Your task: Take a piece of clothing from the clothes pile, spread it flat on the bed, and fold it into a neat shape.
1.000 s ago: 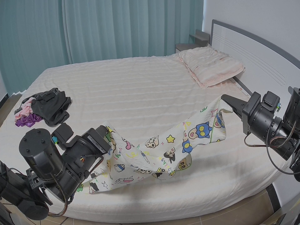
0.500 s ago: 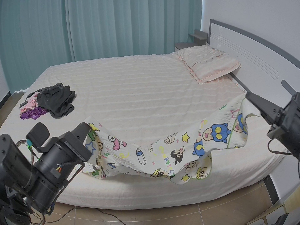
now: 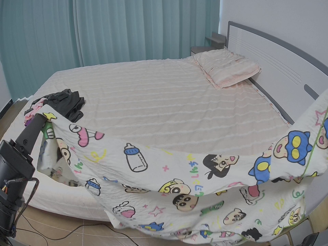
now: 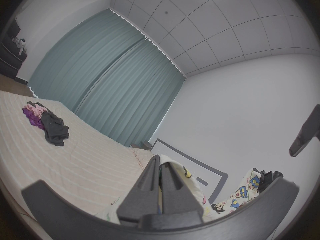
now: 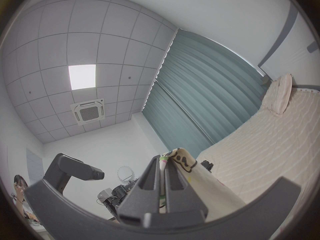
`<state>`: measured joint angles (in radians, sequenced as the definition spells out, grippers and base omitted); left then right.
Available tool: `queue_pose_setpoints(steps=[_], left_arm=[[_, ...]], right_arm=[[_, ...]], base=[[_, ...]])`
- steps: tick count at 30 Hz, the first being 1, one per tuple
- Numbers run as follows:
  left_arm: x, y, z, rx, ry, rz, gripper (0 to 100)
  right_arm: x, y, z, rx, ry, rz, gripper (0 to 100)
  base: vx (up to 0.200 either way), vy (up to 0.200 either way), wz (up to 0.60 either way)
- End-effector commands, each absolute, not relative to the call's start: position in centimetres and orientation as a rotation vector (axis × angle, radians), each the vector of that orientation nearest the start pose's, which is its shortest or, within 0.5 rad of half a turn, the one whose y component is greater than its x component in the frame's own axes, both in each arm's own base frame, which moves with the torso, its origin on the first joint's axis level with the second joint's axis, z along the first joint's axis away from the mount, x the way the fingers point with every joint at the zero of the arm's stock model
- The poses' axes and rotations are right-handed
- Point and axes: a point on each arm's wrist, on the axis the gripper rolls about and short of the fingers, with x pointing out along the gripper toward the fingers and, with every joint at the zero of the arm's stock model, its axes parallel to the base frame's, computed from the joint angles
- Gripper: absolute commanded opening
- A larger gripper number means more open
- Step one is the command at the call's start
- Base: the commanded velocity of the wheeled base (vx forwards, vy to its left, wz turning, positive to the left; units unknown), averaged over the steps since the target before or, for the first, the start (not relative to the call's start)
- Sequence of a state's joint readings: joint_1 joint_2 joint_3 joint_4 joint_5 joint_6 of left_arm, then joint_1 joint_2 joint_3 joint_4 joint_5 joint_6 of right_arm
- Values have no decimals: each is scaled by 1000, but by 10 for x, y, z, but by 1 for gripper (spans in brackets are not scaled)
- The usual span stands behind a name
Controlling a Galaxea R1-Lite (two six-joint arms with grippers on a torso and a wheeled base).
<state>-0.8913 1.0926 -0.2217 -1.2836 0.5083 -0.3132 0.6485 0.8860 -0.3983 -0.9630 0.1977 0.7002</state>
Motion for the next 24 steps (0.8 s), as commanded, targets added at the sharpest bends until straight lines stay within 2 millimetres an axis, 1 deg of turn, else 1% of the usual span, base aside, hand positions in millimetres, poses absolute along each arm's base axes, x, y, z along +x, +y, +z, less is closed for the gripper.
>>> queue_pose_setpoints(steps=[1, 3, 5, 6, 8, 9, 10, 15, 16, 17, 18, 20, 21, 22, 24], left_arm=[[79, -80, 223, -550, -242, -427, 0], [82, -84, 212, -496, -147, -415, 0], [85, -87, 207, -487, -102, -411, 0], [91, -92, 203, -483, -39, -402, 0], [104, -97, 198, -487, 21, -357, 0], [107, -97, 197, -489, 32, -347, 0], [120, -98, 194, -494, 59, -306, 0], [156, -98, 192, -488, 86, -224, 0], [166, -99, 192, -488, 90, -207, 0], [169, -100, 192, -487, 92, -204, 0], [179, -101, 191, -482, 99, -186, 0], [187, -104, 191, -480, 102, -177, 0], [197, -107, 191, -480, 103, -163, 0], [199, -108, 191, -480, 103, -162, 0], [211, -112, 194, -495, 98, -155, 0]], right_arm=[[78, 59, 273, 743, -191, 932, 0], [93, 65, 269, 721, -154, 892, 0], [101, 66, 267, 713, -139, 875, 0], [114, 70, 262, 701, -102, 852, 0], [129, 75, 258, 693, -67, 823, 0], [133, 77, 257, 692, -59, 817, 0], [144, 80, 254, 690, -46, 797, 0], [177, 86, 251, 684, -58, 749, 0], [187, 88, 251, 684, -70, 740, 0], [190, 88, 251, 683, -76, 739, 0], [202, 89, 251, 679, -81, 720, 0], [211, 90, 250, 672, -80, 705, 0], [223, 91, 247, 665, -73, 687, 0], [225, 91, 247, 665, -74, 684, 0], [239, 91, 248, 663, -82, 667, 0]], base=[[0, 0, 0], [0, 0, 0], [0, 0, 0], [0, 0, 0], [0, 0, 0], [0, 0, 0], [0, 0, 0], [0, 0, 0], [0, 0, 0], [0, 0, 0], [0, 0, 0], [0, 0, 0], [0, 0, 0], [200, 0, 0], [200, 0, 0]])
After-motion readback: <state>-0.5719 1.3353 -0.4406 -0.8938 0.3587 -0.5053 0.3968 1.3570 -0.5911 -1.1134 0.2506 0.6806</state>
